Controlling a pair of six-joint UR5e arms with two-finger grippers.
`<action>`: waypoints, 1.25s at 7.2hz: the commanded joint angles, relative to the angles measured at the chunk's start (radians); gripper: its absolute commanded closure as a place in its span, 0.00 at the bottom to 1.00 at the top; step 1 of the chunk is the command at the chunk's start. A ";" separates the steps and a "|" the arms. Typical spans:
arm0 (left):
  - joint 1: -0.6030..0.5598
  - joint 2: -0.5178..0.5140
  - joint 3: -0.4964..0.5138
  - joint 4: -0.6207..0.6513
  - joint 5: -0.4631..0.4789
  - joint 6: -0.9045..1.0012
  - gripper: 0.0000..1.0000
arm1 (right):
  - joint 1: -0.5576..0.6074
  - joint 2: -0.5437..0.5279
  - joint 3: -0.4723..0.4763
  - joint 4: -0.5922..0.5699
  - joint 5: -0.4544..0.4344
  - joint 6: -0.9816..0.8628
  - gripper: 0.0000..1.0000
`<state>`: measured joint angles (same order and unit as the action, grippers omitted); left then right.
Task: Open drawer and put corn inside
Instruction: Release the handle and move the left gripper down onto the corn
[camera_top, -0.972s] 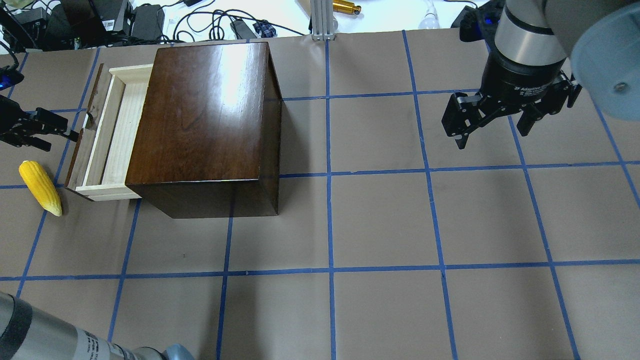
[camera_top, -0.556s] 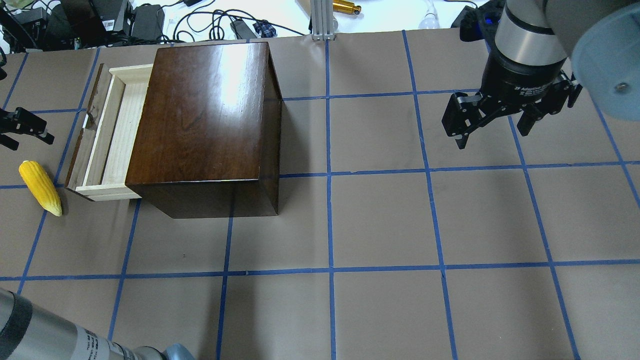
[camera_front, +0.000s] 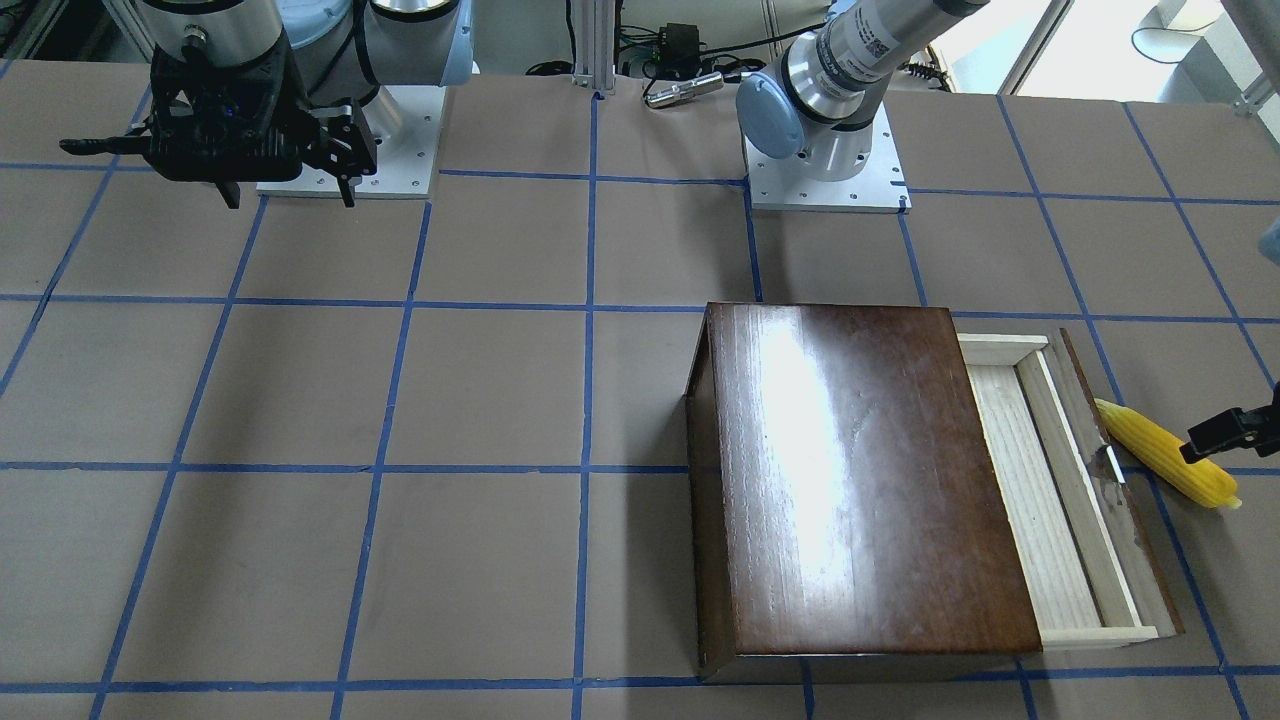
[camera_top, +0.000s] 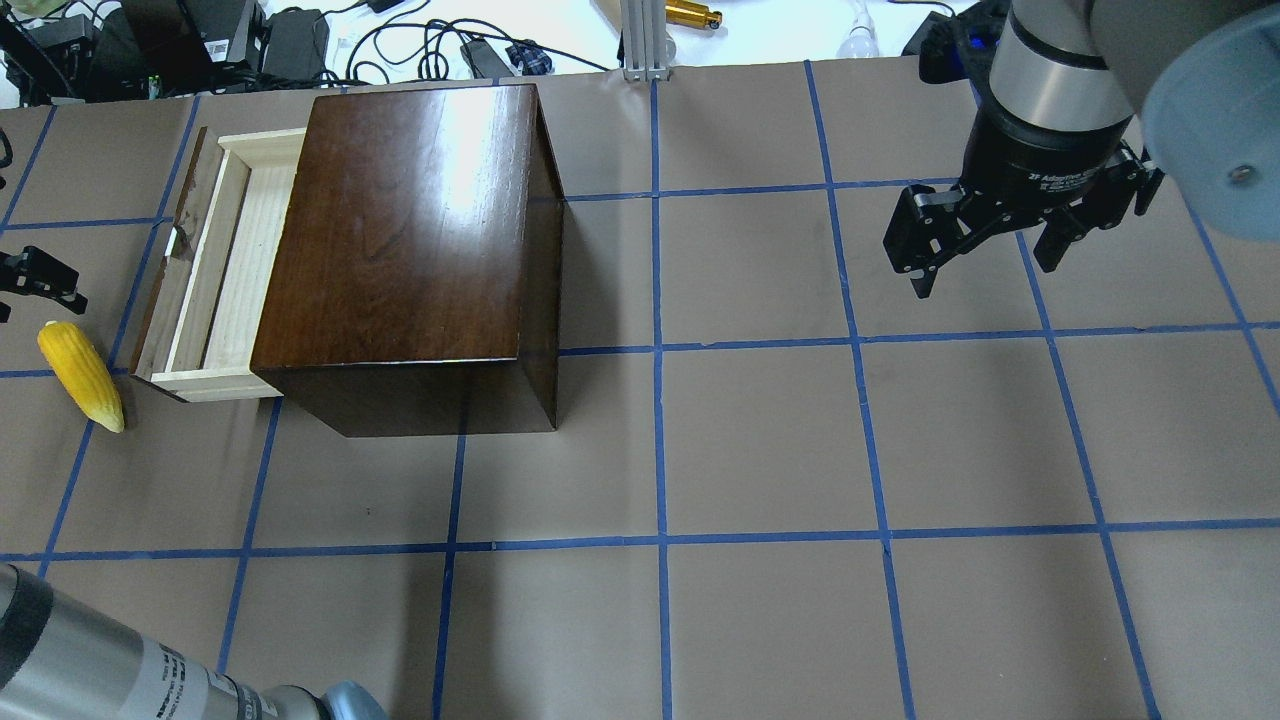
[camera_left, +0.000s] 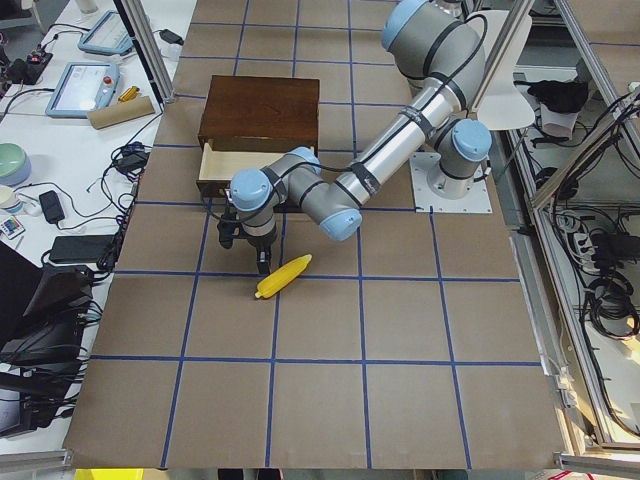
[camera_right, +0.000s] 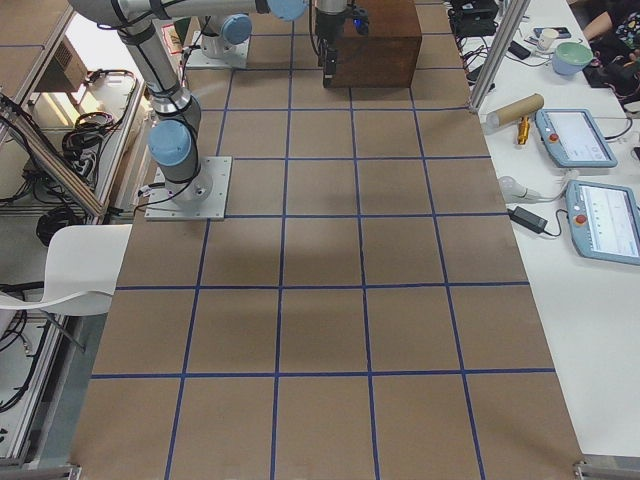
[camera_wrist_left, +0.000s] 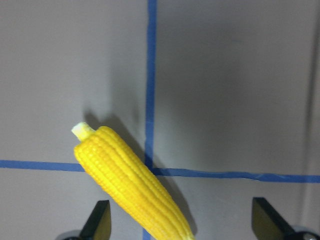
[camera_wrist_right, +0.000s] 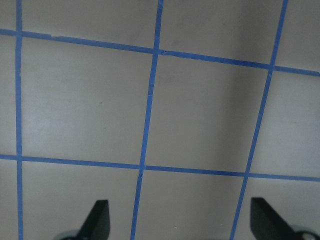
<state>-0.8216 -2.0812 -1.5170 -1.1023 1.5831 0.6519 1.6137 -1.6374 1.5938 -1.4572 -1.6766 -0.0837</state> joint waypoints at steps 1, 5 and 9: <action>0.021 -0.040 -0.023 0.051 -0.006 -0.001 0.00 | 0.000 0.001 0.000 0.000 0.000 0.001 0.00; 0.021 -0.098 -0.051 0.094 0.000 0.008 0.00 | 0.000 0.001 0.000 0.000 0.000 0.001 0.00; 0.021 -0.128 -0.051 0.111 0.000 0.014 0.00 | 0.000 0.001 0.000 0.000 0.000 -0.001 0.00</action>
<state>-0.8007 -2.2050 -1.5681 -0.9927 1.5831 0.6641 1.6137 -1.6374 1.5938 -1.4573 -1.6766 -0.0841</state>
